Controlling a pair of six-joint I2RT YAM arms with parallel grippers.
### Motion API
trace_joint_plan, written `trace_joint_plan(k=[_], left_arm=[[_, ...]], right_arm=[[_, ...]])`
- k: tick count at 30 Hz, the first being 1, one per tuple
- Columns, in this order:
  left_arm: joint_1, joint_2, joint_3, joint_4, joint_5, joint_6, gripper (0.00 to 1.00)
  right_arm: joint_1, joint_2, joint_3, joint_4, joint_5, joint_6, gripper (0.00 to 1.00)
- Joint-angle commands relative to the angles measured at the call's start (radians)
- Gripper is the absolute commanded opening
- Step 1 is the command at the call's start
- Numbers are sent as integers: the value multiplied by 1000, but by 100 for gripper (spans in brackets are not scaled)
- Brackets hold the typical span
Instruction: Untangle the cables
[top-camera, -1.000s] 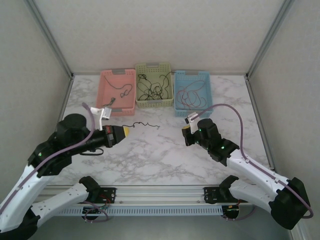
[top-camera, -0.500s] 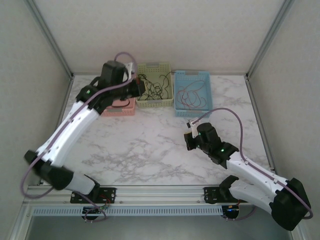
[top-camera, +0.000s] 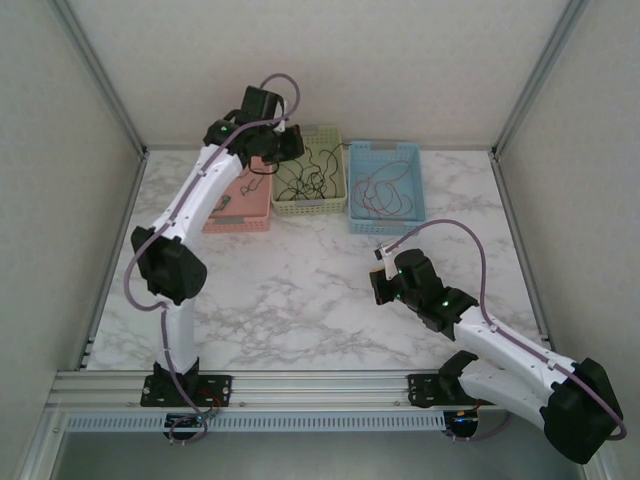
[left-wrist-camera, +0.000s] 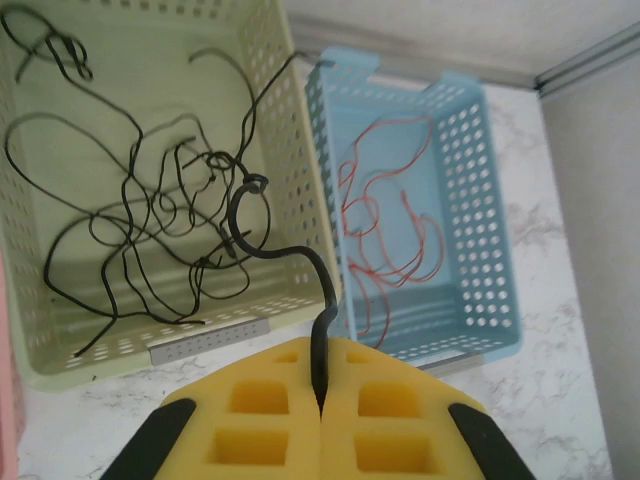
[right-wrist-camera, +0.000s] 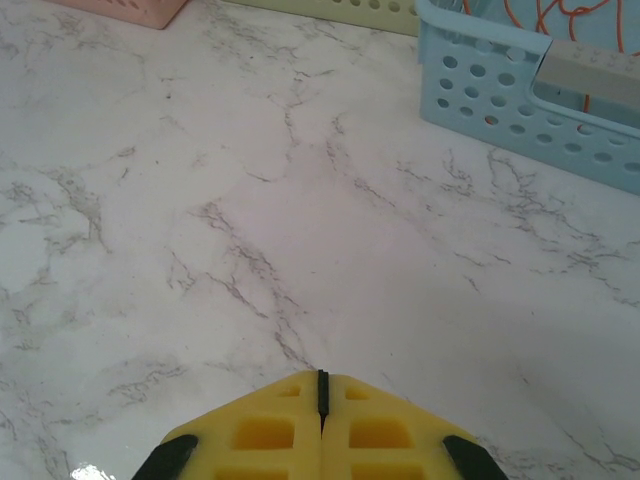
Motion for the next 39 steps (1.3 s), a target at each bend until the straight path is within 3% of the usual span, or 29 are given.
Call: trace_joint_plan(k=[1,10,16,20,26,30,39], left_arm=[[3,72,-20,48,32,8,0],[0,205,-139,205,-4,-53,0],[3,227,-170,185,-13,-46,2],[3,182,-190,174,-39,-29,12],[11,150,-175,99,-105,1,41],[12,123,-174,73,-122,27,52],[14,39,-159,27,-129,58,62]], right_arm=[[2,16,7,-1,2,0,0],[3,40,16,-5,-1,-2,0],[3,58,22,-8,-8,-7,0],[4,65,24,-10,-9,-6,0],[4,65,22,-8,-9,-6,0],[4,69,23,-10,-11,-6,0],[4,71,25,-11,-11,-6,0]])
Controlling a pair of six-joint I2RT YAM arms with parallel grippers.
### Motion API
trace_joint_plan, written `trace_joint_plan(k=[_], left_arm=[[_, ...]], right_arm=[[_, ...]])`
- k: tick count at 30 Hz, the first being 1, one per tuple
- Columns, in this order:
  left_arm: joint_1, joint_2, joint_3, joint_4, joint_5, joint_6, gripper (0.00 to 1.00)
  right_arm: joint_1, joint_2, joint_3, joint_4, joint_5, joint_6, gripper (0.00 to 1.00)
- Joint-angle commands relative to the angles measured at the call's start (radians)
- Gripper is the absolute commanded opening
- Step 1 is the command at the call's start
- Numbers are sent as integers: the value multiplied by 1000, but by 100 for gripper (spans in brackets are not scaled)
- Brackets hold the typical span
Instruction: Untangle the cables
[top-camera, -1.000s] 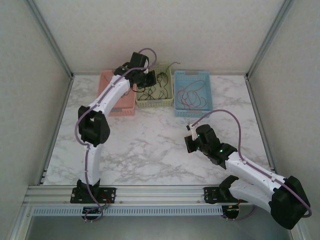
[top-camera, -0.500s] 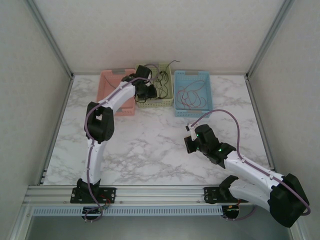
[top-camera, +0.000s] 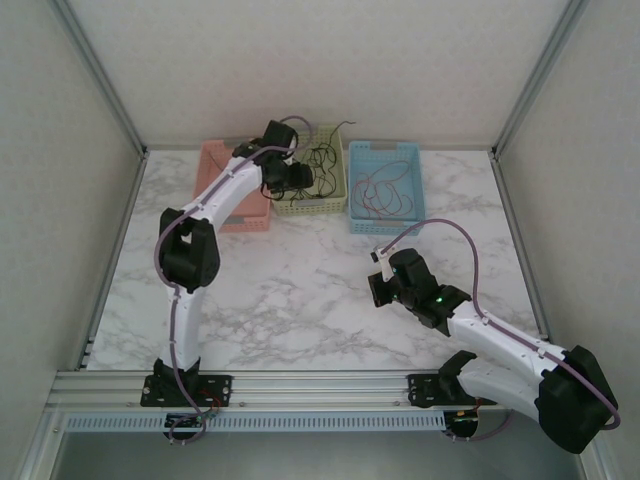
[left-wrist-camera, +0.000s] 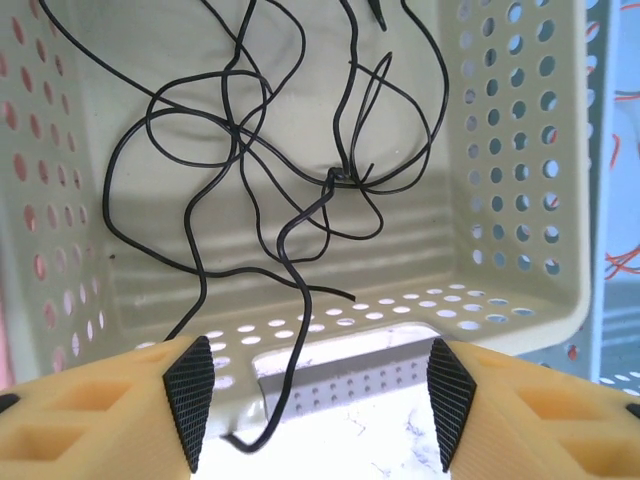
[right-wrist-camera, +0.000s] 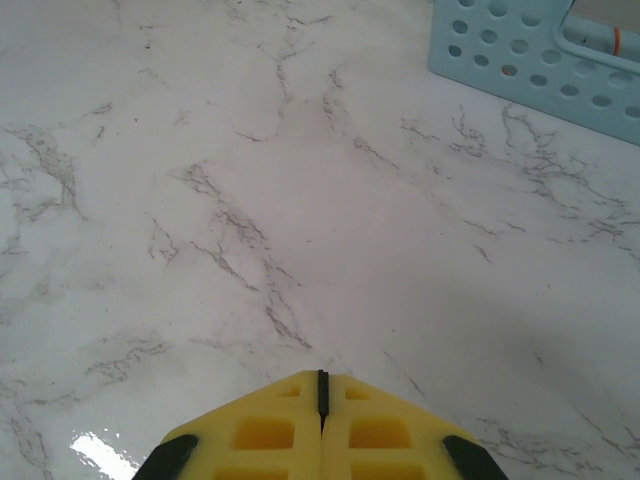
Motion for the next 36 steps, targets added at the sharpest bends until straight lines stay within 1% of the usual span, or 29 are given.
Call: trace_joint_plan(k=[1,5,7,9,15,17,19,21,22,24,26,27,28,29,31,32,34,36], left_arm=[[9,-92,19,-48,-22,28,62],[9,-175,-27,-42,2,24,62],[3,-232,-87,-16,14,18,62],[-4,-283,-153,8,10,20,59],[-31,-333,-288,18,-23,22,57],[-44,-406,-400,77,-13,1,57],[-62,-514,-528,138,-28,-6,57],[-77,-646,-664,181,-70,-9,59],[-86,-727,-735,199,-101,-11,60],[-98,-888,-865,226,-178,-26,64],[-108,-1075,-998,250,-286,-39,74],[-109,-1158,-1051,260,-351,-47,97],[-111,-1246,-1111,266,-446,-55,100],[-111,-1330,-1168,269,-559,-69,100],[-111,-1445,-1270,291,-761,-84,100],[-109,-1492,-1325,325,-828,-78,100],[-110,-1556,-1438,443,-875,-33,100],[-110,-1592,-1535,566,-894,8,100]], right_arm=[[3,1,22,-7,-3,-3,0],[4,-3,19,-6,-2,-2,0],[4,-3,20,-6,-1,-2,0],[3,-1,20,-6,0,-2,0],[3,3,22,-9,0,-2,0],[3,-5,19,-11,4,1,0],[4,-17,13,-11,11,4,0],[4,-29,12,-16,20,7,0],[4,-39,14,-21,24,8,2],[3,-65,18,-32,30,21,8],[3,-120,22,-35,49,46,22],[4,-149,23,-34,72,57,30],[3,-186,25,-32,114,66,41],[3,-222,26,-32,181,75,54],[2,-280,24,-20,330,75,73],[0,-302,15,1,428,65,82],[-18,-327,2,44,563,42,92],[-61,-330,2,59,610,25,93]])
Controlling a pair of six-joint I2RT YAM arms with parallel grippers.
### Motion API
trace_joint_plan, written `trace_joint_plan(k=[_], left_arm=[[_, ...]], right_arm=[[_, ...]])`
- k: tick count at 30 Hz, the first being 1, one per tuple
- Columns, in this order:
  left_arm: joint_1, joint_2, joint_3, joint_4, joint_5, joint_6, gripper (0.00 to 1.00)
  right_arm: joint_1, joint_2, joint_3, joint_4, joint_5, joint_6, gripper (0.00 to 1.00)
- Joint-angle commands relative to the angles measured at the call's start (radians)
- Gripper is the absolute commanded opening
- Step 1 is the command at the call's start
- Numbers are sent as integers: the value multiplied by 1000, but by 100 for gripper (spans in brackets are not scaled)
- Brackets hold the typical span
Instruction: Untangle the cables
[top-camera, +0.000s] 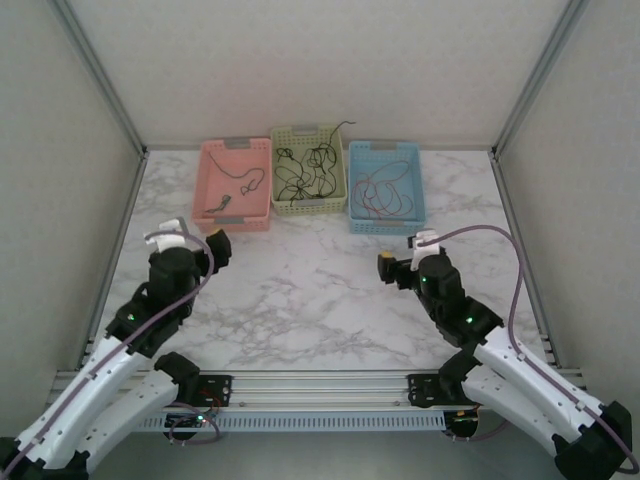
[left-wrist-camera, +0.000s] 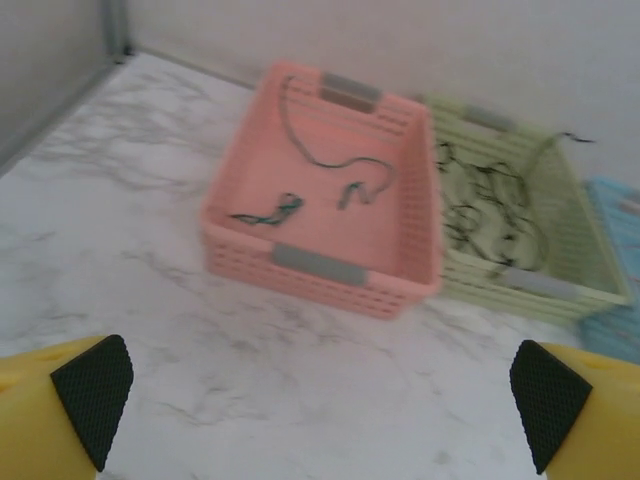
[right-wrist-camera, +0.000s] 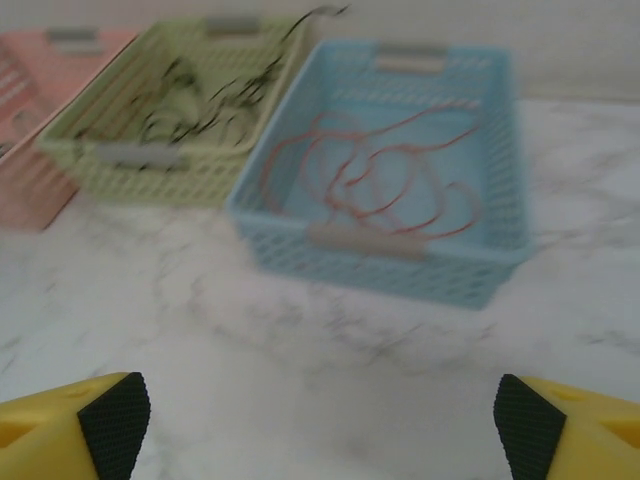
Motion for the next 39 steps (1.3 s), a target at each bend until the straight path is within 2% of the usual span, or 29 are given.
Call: trace_joint_plan(k=[1,5,7,13,16,17,18,23,26,30,32,34,37,39], left_arm=[[-1,-11,-146,213,-209,63,100],[23,59,-244,383,-320,151,100],[71,122,-273,465,-318,192,100],[208,274,-255,612,-203,272,100],[286,368,-274,695,-132,269,100],[307,396,-285,727,-110,261,100],[324,434,-299,770,-94,255,100],[378,557,-342,1007,9,323,100],[413,615,-324,1063,112,340,100],[423,684,-299,1111,218,375,100],[423,712,-277,1111,252,392,100],[423,726,-261,1097,284,407,98],[423,741,-248,1091,309,426,98],[425,817,-286,1232,337,449,99]], right_arm=[[-59,-4,0,53,245,-21,93],[-153,45,-14,65,330,29,93],[-200,77,-57,142,353,43,92],[-345,254,-185,392,380,58,91],[-412,386,-227,553,348,81,90],[-419,407,-206,519,349,102,90],[-429,436,-214,600,336,75,89],[-470,566,-242,888,254,21,89],[-479,607,-240,956,204,-44,86],[-503,744,-278,1208,161,-83,87],[-495,723,-229,1065,128,-80,84],[-497,748,-234,1116,98,-114,83],[-493,762,-209,1083,27,-144,80],[-493,802,-182,1073,-80,-186,72]])
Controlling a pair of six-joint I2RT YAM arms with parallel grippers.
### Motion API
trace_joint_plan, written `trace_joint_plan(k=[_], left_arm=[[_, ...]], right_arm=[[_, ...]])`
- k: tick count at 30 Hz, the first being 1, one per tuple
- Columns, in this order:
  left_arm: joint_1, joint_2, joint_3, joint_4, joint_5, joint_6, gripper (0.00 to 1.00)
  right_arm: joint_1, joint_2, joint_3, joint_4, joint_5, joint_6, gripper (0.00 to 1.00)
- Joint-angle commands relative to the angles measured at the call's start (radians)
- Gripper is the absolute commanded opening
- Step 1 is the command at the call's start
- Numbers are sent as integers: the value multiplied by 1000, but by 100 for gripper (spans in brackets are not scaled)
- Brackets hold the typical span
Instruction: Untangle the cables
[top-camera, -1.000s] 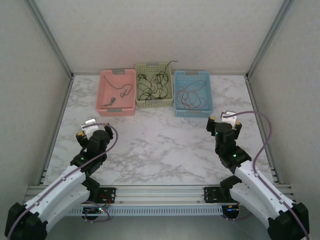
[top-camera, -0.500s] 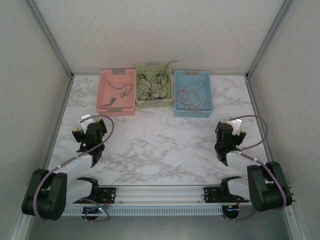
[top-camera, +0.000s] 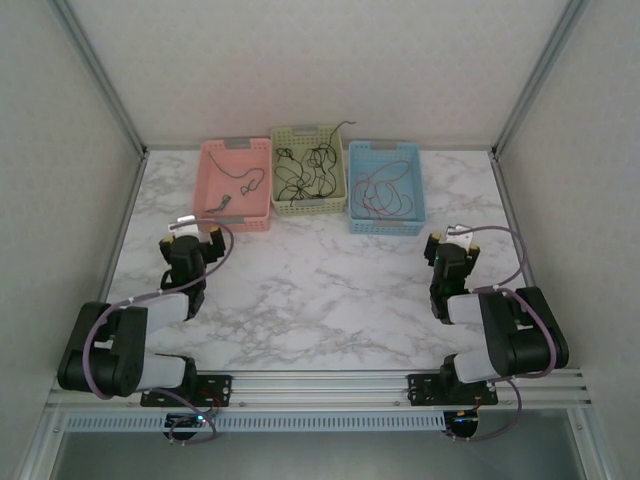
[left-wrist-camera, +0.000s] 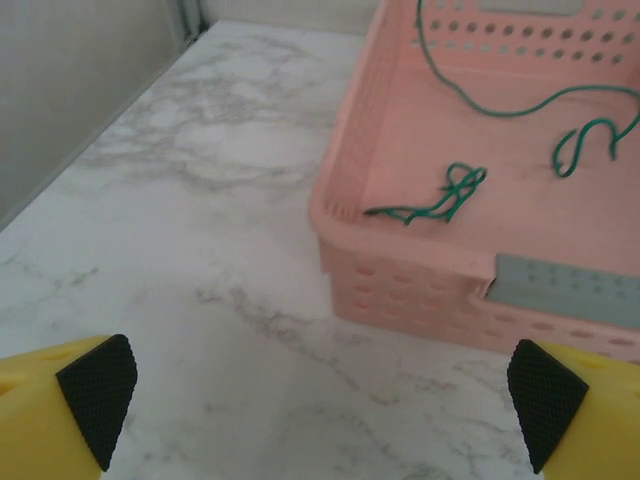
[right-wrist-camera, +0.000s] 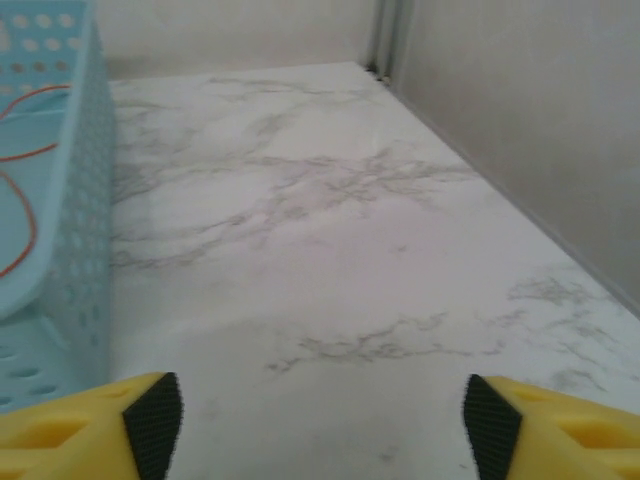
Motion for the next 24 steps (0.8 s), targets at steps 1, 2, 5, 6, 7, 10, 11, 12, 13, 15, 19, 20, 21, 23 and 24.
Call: trace_joint_plan(k=[1,2,5,6,7,10,11,12,13,15,19,20,21,23,24], left_arm=[[15,147,-17,236,82,41,100],[26,213,6,283,83,47,99],[58,191,52,146,127,8,100],[63,175,64,93,135,4,100],[70,188,61,127,142,1,100],[79,182,69,94,160,-5,100],[78,181,68,102,160,-5,100],[78,180,67,98,160,-6,100],[79,182,66,104,160,-5,100],[80,182,67,103,160,-5,100],[80,181,67,101,162,-5,100],[80,181,67,100,162,-5,100],[80,181,68,101,162,-5,100],[79,181,67,100,160,-4,100],[78,181,67,100,160,-4,100]], right_arm=[[-10,87,51,60,-154,-61,72],[-11,128,67,97,-124,-68,73],[-35,101,88,-2,-164,-36,74],[-44,91,97,-36,-179,-24,74],[-53,98,96,-19,-187,-23,88],[-57,92,101,-40,-195,-17,99],[-56,94,98,-28,-195,-19,99],[-58,92,99,-37,-195,-18,99],[-56,94,94,-25,-195,-21,99],[-56,93,96,-24,-197,-18,99],[-57,93,95,-26,-197,-19,99],[-56,93,95,-25,-197,-19,99],[-57,92,95,-26,-197,-19,99],[-56,93,95,-27,-197,-19,99],[-55,93,96,-28,-198,-19,99]])
